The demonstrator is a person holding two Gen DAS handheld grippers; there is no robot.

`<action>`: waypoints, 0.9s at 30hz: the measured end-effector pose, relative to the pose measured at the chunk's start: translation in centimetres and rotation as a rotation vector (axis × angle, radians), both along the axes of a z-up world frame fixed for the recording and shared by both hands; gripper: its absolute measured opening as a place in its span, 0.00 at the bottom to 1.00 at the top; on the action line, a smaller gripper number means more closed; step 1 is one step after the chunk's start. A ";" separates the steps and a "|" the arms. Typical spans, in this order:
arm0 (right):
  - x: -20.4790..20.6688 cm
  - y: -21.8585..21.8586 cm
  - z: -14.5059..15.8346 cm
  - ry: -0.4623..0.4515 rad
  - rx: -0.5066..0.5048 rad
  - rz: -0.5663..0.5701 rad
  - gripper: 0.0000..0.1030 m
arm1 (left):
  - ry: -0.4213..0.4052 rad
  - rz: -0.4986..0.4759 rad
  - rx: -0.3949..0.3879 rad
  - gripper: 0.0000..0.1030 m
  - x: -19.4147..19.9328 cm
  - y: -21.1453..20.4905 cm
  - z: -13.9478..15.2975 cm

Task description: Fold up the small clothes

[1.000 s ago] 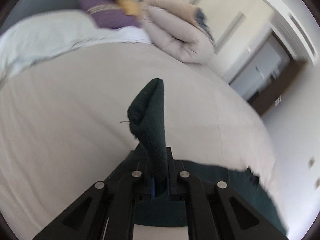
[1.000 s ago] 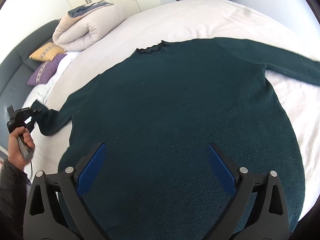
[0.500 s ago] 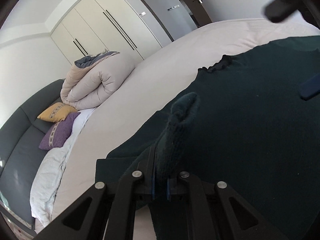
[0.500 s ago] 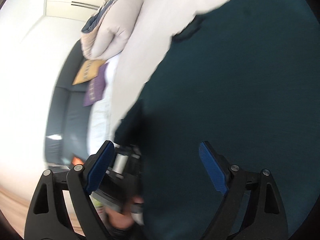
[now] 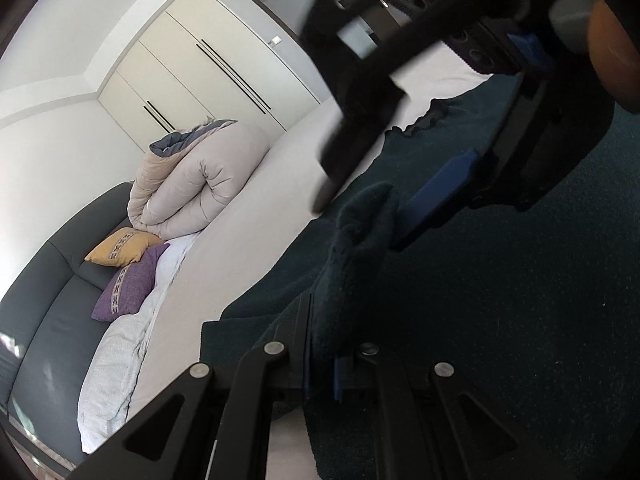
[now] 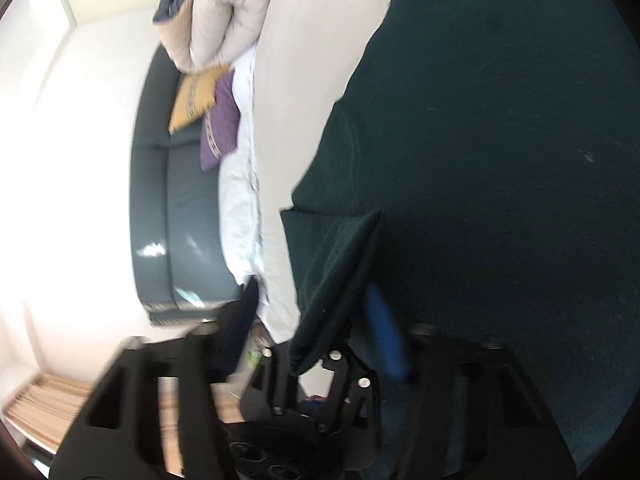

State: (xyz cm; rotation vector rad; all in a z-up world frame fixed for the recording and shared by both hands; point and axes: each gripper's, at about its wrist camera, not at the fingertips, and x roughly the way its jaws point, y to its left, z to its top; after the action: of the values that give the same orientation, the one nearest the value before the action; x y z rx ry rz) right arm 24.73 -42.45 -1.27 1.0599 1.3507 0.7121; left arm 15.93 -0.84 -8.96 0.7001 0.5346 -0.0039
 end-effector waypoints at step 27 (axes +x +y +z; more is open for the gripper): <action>1.4 -17.2 4.6 -0.155 -0.462 -0.223 0.06 | 0.214 0.309 -0.838 0.17 2.4 16.0 5.3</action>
State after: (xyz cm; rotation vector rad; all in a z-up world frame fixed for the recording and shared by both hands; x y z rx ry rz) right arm 26.13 -59.64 3.34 0.7511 1.1655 0.2879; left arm 18.38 15.12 -3.62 -0.2076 0.7701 -0.0133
